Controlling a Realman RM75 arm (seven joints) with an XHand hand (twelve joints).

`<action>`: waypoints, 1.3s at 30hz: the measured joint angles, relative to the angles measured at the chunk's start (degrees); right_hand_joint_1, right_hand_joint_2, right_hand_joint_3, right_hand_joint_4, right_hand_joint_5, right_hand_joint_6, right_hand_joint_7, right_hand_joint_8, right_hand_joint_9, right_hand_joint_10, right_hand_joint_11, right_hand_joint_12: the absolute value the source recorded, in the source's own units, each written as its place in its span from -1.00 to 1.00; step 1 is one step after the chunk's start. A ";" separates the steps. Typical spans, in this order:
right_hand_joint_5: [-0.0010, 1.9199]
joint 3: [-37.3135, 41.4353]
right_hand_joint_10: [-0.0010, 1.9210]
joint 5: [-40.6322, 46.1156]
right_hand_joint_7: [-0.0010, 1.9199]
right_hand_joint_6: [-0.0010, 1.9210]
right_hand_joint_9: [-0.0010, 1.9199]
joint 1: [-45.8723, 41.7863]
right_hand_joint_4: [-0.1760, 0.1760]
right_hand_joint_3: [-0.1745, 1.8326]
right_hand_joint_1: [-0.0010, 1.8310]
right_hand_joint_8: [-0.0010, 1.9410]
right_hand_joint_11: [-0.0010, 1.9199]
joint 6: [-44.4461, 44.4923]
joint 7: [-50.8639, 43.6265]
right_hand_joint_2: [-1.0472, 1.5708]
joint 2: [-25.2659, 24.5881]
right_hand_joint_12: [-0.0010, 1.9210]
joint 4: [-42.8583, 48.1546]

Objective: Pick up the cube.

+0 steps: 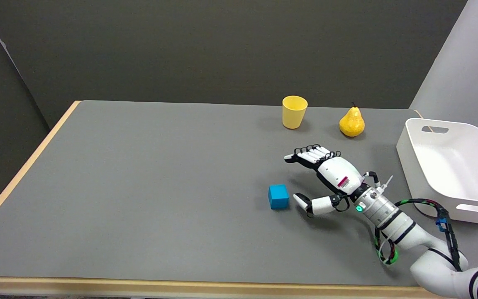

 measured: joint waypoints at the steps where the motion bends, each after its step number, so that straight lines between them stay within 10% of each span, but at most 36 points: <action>1: -0.71 0.22 -0.13 0.13 -0.62 -0.48 -0.75 -0.45 0.17 0.08 -0.25 -0.58 -0.88 -0.03 0.06 0.26 0.19 0.36 0.30; 39: -0.76 -5.62 -0.22 0.21 -0.66 -0.50 -0.76 -2.26 0.24 0.13 -0.41 -0.57 -0.89 -0.01 0.74 0.25 -1.50 0.28 4.50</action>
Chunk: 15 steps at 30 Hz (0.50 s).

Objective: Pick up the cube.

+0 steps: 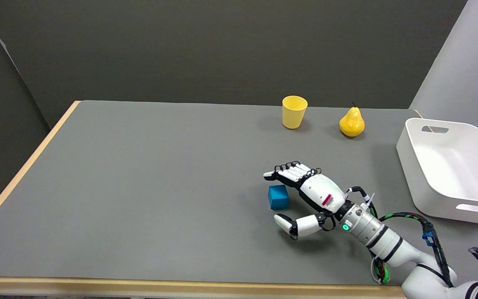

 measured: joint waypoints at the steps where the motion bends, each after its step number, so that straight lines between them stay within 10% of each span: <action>1: -0.76 -0.13 -0.22 -0.03 -0.66 -0.50 -0.76 0.12 0.24 0.13 -0.41 -0.57 -0.88 0.01 0.00 0.25 -0.09 0.28 -0.05; 10: -0.72 -0.80 -0.07 -0.22 -0.41 -0.48 -0.61 0.90 0.20 0.12 -0.04 -0.31 -0.86 0.06 -0.05 0.33 -0.78 0.33 -0.49; 12: -0.69 -0.90 0.13 -0.22 -0.28 -0.28 -0.45 1.06 0.19 -0.49 0.40 0.48 -0.81 0.25 -0.12 0.63 -1.08 0.36 -0.65; 15: -0.68 -0.96 0.19 -0.22 -0.27 -0.19 -0.42 1.25 0.22 -0.46 0.42 0.56 -0.79 0.63 -0.46 0.63 -1.46 0.37 -0.89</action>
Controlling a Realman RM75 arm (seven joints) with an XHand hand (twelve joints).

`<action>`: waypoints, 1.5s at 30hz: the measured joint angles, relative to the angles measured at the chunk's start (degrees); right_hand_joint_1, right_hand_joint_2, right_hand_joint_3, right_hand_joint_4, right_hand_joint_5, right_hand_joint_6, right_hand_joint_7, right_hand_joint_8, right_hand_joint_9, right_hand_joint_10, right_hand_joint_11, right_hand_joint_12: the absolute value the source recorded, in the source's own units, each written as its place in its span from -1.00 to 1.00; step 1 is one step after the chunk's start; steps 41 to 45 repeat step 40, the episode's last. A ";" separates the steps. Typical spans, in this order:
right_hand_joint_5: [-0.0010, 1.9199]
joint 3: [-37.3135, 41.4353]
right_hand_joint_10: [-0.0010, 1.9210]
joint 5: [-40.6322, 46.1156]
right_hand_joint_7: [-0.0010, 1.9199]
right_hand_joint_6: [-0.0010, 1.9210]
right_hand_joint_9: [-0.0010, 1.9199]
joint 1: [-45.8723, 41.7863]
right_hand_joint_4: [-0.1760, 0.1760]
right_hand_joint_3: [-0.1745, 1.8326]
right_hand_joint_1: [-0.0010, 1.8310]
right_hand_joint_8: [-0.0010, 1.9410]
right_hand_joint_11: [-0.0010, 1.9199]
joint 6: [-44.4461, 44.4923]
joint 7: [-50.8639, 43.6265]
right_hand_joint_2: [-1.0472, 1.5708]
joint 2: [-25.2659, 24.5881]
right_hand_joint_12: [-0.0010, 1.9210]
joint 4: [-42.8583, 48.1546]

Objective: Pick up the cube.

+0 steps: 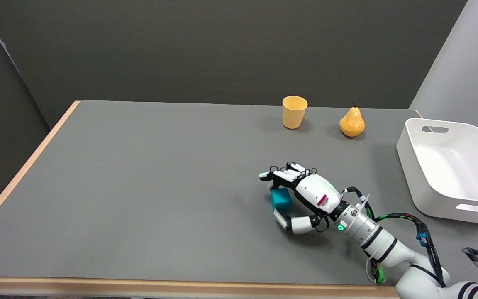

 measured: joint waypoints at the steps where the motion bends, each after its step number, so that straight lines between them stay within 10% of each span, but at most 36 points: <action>1: -0.68 0.00 0.21 0.03 -0.28 -0.17 -0.41 0.06 0.24 -0.43 0.42 0.58 -0.78 0.16 -0.13 0.62 -0.10 0.37 -0.06; 15: -0.72 -0.27 0.65 -0.13 -0.34 0.00 -0.43 0.80 0.25 -0.44 0.59 0.85 -0.76 1.29 -2.13 0.65 -1.18 0.40 -0.90; 45: -0.61 7.20 0.62 0.31 -0.30 0.06 -0.34 0.40 0.27 -0.30 0.60 0.81 -0.59 3.17 -8.48 0.57 4.71 0.61 6.61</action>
